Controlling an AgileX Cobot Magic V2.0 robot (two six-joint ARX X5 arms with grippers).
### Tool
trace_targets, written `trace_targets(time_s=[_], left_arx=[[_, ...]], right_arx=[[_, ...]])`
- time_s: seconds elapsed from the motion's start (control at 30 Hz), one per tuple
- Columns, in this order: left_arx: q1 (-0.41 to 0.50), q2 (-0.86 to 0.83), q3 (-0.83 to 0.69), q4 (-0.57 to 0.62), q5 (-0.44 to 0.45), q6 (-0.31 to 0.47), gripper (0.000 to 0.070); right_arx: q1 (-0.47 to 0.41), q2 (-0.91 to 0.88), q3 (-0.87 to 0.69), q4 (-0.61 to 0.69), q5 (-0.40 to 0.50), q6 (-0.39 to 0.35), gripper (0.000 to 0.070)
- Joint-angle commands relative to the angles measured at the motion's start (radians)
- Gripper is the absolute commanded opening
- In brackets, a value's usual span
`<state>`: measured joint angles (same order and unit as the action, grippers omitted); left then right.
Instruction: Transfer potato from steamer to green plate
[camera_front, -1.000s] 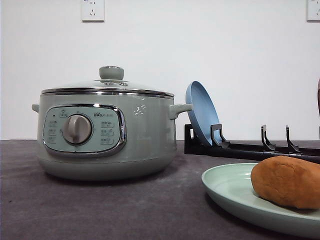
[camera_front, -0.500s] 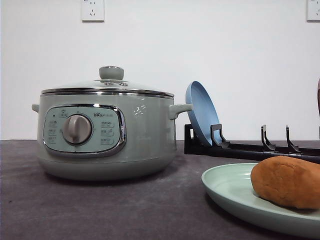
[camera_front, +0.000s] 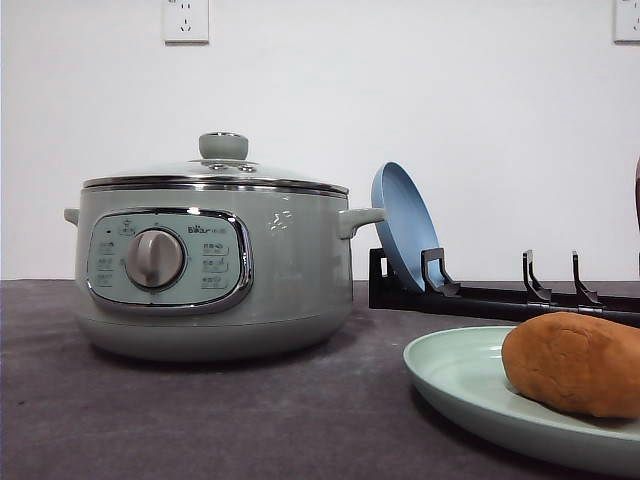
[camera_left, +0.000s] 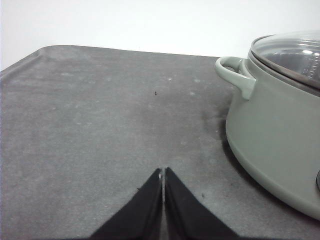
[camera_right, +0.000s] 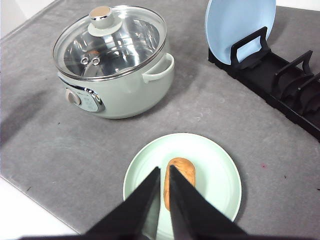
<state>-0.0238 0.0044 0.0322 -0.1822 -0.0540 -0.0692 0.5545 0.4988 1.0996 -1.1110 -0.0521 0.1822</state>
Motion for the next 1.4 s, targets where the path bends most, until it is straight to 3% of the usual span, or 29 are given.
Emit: trace_targets(time_s=[0.0, 0.23, 0.43, 0.53, 0.63, 0.77, 0.9, 1.07, 1.37], left_arx=[[0.001, -0.001, -0.020, -0.005, -0.010, -0.003, 0.0000], [0.001, -0.001, -0.020, -0.005, -0.010, -0.003, 0.0000], [0.001, -0.001, -0.020, -0.005, -0.010, -0.003, 0.0000], [0.001, -0.001, -0.020, -0.005, -0.010, -0.003, 0.0000], [0.001, -0.001, -0.020, -0.005, -0.010, -0.003, 0.0000], [0.001, -0.001, -0.020, -0.005, -0.010, -0.003, 0.0000], [0.001, -0.001, -0.020, -0.005, -0.010, -0.003, 0.0000], [0.001, -0.001, -0.020, -0.005, -0.010, -0.003, 0.0000], [0.001, -0.001, -0.020, -0.005, -0.010, -0.003, 0.0000]], right_arx=[[0.005, 0.001, 0.012, 0.011, 0.000, -0.007, 0.0019], [0.002, 0.001, 0.012, 0.012, 0.002, -0.007, 0.0019], [-0.122, -0.009, -0.031, 0.038, -0.003, -0.007, 0.0019], [-0.230, -0.045, -0.141, 0.154, 0.007, -0.008, 0.0019], [-0.342, -0.106, -0.312, 0.369, 0.057, -0.036, 0.0019], [-0.476, -0.206, -0.571, 0.685, 0.054, -0.077, 0.0019], [-0.565, -0.302, -0.791, 0.892, 0.051, -0.082, 0.0019], [-0.591, -0.400, -0.951, 0.950, 0.052, -0.096, 0.0019], [-0.591, -0.495, -1.087, 0.945, 0.020, -0.109, 0.0019]])
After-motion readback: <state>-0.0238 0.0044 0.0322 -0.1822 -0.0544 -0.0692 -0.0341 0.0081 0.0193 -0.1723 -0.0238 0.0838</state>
